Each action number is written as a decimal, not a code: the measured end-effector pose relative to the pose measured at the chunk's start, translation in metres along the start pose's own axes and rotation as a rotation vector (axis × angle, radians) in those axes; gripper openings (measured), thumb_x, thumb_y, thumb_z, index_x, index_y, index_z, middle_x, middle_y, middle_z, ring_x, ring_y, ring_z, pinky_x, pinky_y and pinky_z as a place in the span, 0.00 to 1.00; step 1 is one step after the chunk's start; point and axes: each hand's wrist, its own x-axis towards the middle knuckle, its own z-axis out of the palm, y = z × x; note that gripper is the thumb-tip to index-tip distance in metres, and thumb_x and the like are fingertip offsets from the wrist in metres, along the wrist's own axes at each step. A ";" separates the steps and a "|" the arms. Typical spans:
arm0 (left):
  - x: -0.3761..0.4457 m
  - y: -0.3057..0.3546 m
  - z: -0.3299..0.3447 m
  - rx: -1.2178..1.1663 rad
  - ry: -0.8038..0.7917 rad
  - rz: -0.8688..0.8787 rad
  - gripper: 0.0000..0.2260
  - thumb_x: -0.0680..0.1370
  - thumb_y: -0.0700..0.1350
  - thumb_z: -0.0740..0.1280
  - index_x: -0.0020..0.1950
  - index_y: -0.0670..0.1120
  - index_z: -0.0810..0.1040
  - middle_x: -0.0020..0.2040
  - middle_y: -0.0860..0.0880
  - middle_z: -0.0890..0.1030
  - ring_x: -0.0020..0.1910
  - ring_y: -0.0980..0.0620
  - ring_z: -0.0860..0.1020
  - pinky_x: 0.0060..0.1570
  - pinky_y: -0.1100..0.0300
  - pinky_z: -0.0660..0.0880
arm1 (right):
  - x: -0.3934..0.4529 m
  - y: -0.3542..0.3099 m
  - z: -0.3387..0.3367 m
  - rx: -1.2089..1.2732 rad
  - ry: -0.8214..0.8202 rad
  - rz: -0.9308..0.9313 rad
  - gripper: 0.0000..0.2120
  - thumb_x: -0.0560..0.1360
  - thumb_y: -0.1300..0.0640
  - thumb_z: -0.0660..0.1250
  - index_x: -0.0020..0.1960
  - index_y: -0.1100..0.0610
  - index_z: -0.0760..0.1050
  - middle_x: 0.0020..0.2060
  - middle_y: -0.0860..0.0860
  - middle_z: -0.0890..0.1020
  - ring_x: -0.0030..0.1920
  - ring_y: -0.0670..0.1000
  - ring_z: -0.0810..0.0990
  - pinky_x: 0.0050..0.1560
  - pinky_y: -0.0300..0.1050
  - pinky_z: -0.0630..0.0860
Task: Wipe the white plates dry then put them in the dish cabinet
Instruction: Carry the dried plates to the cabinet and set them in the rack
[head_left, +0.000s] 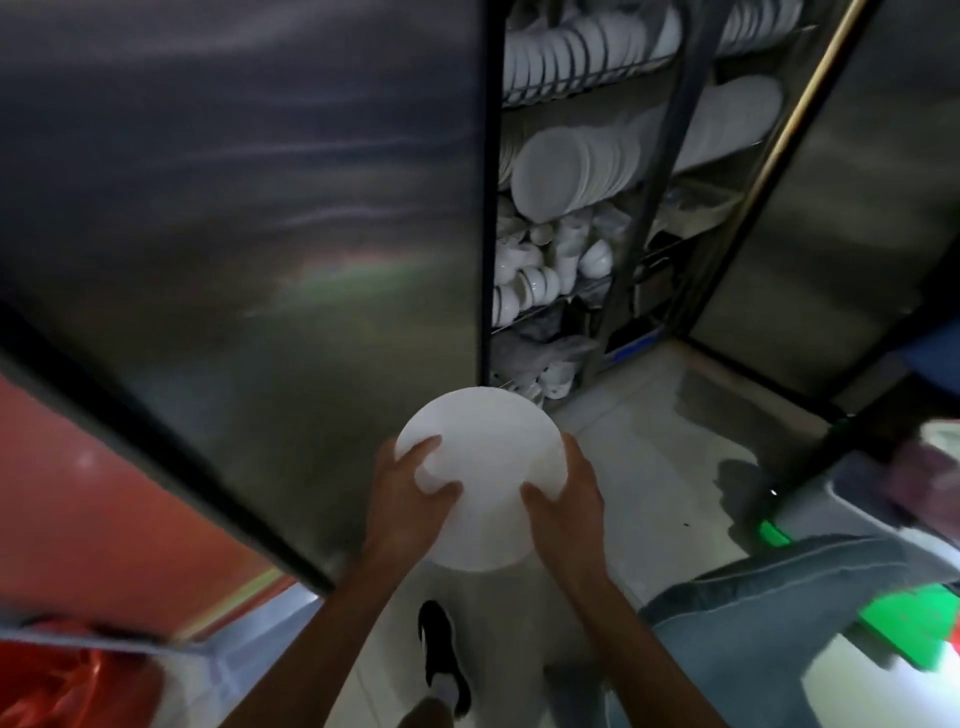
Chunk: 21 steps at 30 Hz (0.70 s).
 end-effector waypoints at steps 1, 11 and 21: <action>0.018 0.001 0.008 -0.010 -0.015 -0.001 0.26 0.71 0.46 0.77 0.67 0.58 0.75 0.74 0.50 0.62 0.70 0.47 0.67 0.67 0.47 0.71 | 0.014 0.000 0.002 0.004 0.015 0.002 0.34 0.74 0.64 0.72 0.76 0.53 0.64 0.67 0.53 0.74 0.59 0.47 0.71 0.56 0.43 0.69; 0.182 0.042 0.061 0.009 -0.164 0.126 0.28 0.70 0.46 0.77 0.69 0.56 0.75 0.76 0.48 0.62 0.72 0.45 0.65 0.70 0.50 0.68 | 0.154 -0.016 0.017 0.004 0.216 0.057 0.33 0.73 0.64 0.71 0.75 0.50 0.66 0.65 0.48 0.74 0.60 0.45 0.71 0.58 0.45 0.70; 0.265 0.091 0.125 -0.030 -0.279 0.175 0.27 0.70 0.47 0.76 0.68 0.57 0.75 0.74 0.52 0.63 0.71 0.50 0.65 0.68 0.55 0.68 | 0.241 -0.006 -0.002 0.029 0.350 0.159 0.34 0.72 0.62 0.71 0.73 0.41 0.65 0.60 0.37 0.72 0.59 0.45 0.73 0.55 0.47 0.75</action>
